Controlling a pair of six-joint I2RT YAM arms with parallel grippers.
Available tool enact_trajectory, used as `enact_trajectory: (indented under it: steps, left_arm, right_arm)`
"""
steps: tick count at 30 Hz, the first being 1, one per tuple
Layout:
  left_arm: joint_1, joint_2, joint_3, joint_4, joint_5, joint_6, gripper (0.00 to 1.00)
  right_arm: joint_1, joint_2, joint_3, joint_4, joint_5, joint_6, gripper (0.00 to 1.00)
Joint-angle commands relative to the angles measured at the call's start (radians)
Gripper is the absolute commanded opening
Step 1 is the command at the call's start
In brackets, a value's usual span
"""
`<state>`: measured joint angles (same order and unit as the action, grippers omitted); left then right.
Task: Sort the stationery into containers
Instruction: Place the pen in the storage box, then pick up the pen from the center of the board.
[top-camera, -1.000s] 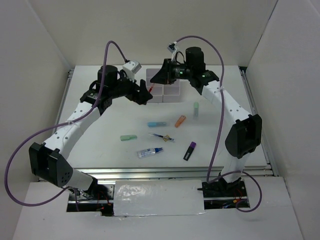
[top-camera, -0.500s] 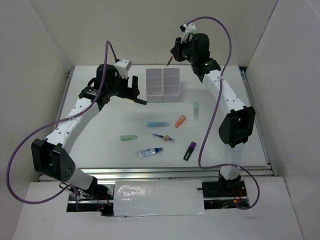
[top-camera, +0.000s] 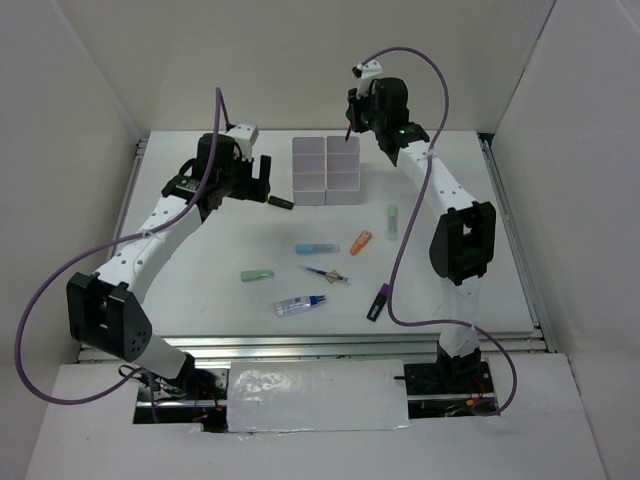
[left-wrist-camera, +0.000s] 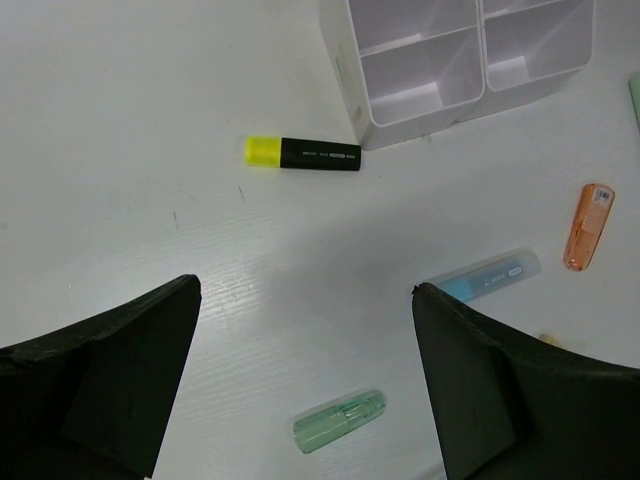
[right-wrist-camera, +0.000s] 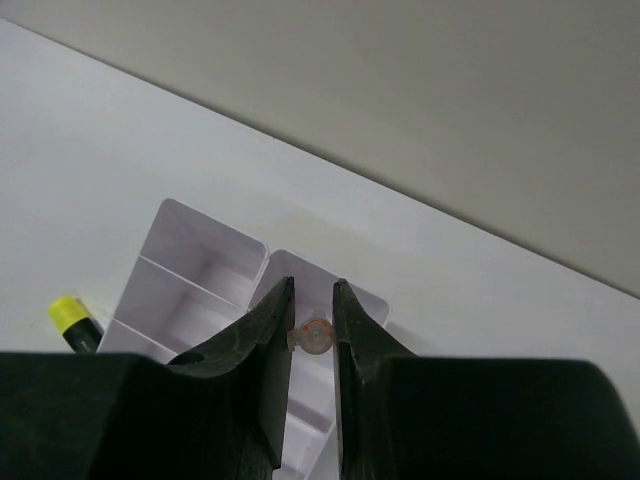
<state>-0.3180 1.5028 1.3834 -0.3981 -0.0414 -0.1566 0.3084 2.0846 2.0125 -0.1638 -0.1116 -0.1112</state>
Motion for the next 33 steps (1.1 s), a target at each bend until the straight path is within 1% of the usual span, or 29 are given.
enact_trajectory:
  steps: [1,3,6,7,8,9,11,12,13,14,15,16,17,18,20,21,22,23,24,29,33]
  left_arm:
    - [0.002,0.008,-0.006,0.025,0.032,0.023,0.99]
    - [0.0,0.019,-0.003,0.019,0.05,0.048,0.99]
    - [0.002,0.03,-0.001,0.005,0.151,0.113,0.99]
    - [0.002,0.03,-0.007,0.005,0.175,0.144,0.99]
    - [0.002,0.027,-0.014,0.005,0.199,0.144,0.99]
    - [0.002,0.024,-0.017,0.005,0.228,0.187,0.99]
    - [0.002,0.013,-0.036,-0.004,0.325,0.245,0.99]
    - [0.0,0.008,-0.046,-0.005,0.366,0.273,0.98]
    - [-0.001,0.002,-0.067,-0.005,0.443,0.322,0.96]
    - [-0.001,0.002,-0.076,-0.011,0.477,0.344,0.94]
    - [-0.007,0.0,-0.095,-0.015,0.506,0.386,0.89]
    - [-0.01,0.005,-0.101,-0.018,0.55,0.406,0.85]
    - [-0.015,0.01,-0.11,-0.027,0.566,0.425,0.81]
    - [-0.026,0.016,-0.119,-0.033,0.58,0.469,0.73]
    - [-0.038,0.034,-0.132,-0.044,0.607,0.518,0.67]
    - [-0.055,0.043,-0.138,-0.056,0.614,0.572,0.62]
    - [-0.064,0.063,-0.139,-0.065,0.617,0.604,0.6]
    - [-0.076,0.076,-0.141,-0.074,0.612,0.63,0.57]
    - [-0.101,0.089,-0.136,-0.087,0.606,0.675,0.56]
    - [-0.165,0.186,-0.112,-0.079,0.594,0.755,0.49]
    - [-0.21,0.258,-0.092,-0.076,0.58,0.795,0.48]
  right_arm:
    - [-0.011,0.026,0.051,0.066,0.018,-0.027,0.0]
    - [-0.011,0.032,0.035,0.058,0.013,-0.031,0.0]
    - [-0.015,0.049,0.016,0.058,-0.014,-0.048,0.0]
    - [-0.018,0.051,0.015,0.058,-0.017,-0.05,0.01]
    - [-0.02,0.055,0.014,0.058,-0.016,-0.051,0.02]
    - [-0.022,0.066,0.017,0.06,-0.023,-0.053,0.03]
    - [-0.026,0.074,0.023,0.061,-0.029,-0.058,0.12]
    - [-0.026,0.083,0.023,0.058,-0.04,-0.061,0.26]
    - [-0.026,0.087,0.028,0.053,-0.045,-0.062,0.34]
    - [-0.028,0.091,0.034,0.049,-0.051,-0.061,0.4]
    - [-0.028,0.092,0.038,0.038,-0.066,-0.061,0.49]
    - [-0.028,0.091,0.037,0.037,-0.071,-0.056,0.52]
    - [-0.029,0.085,0.038,0.033,-0.074,-0.051,0.55]
    - [-0.028,0.077,0.038,0.024,-0.08,-0.045,0.56]
    - [-0.031,0.043,0.032,0.012,-0.092,-0.027,0.56]
    - [-0.031,0.026,0.028,0.003,-0.1,-0.019,0.56]
    - [-0.035,0.008,0.019,-0.005,-0.123,0.005,0.56]
    - [-0.038,-0.03,-0.012,-0.009,-0.14,0.021,0.56]
    - [-0.049,-0.052,-0.029,-0.023,-0.157,0.034,0.56]
    - [-0.087,-0.234,-0.191,-0.062,-0.264,0.093,0.56]
    - [-0.133,-0.359,-0.303,-0.112,-0.329,0.097,0.56]
